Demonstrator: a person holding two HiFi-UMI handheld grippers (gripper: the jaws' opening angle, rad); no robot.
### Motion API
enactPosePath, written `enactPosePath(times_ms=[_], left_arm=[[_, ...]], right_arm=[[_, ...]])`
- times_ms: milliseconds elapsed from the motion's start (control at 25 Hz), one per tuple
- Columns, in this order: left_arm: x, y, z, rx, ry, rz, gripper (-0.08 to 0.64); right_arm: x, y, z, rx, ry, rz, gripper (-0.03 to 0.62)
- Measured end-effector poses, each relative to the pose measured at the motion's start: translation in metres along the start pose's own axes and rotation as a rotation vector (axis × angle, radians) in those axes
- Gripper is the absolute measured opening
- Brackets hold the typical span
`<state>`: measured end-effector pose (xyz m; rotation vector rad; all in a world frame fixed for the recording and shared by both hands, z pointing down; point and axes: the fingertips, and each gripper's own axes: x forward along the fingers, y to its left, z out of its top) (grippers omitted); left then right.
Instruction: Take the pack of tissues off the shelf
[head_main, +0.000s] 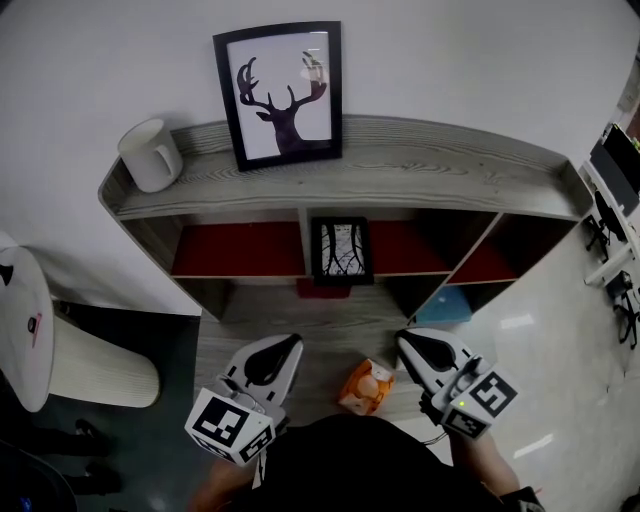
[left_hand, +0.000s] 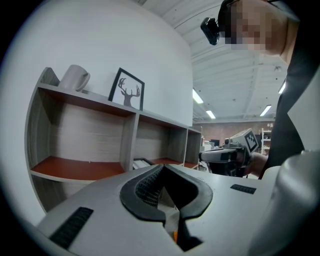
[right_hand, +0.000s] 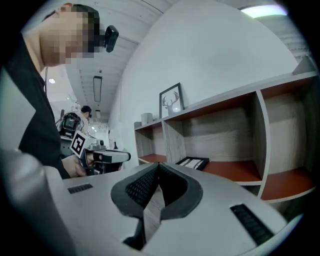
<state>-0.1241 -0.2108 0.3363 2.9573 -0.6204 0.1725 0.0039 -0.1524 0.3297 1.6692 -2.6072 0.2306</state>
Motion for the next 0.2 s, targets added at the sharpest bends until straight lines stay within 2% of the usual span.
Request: enactPosePath(times_ms=[200], left_arm=[[-0.0005,-0.0037,-0.0023,-0.002,0.001,-0.007,0.014]], right_arm=[[-0.0014,0.0021,-0.0020,0.002,0.000,0.005,0.017]])
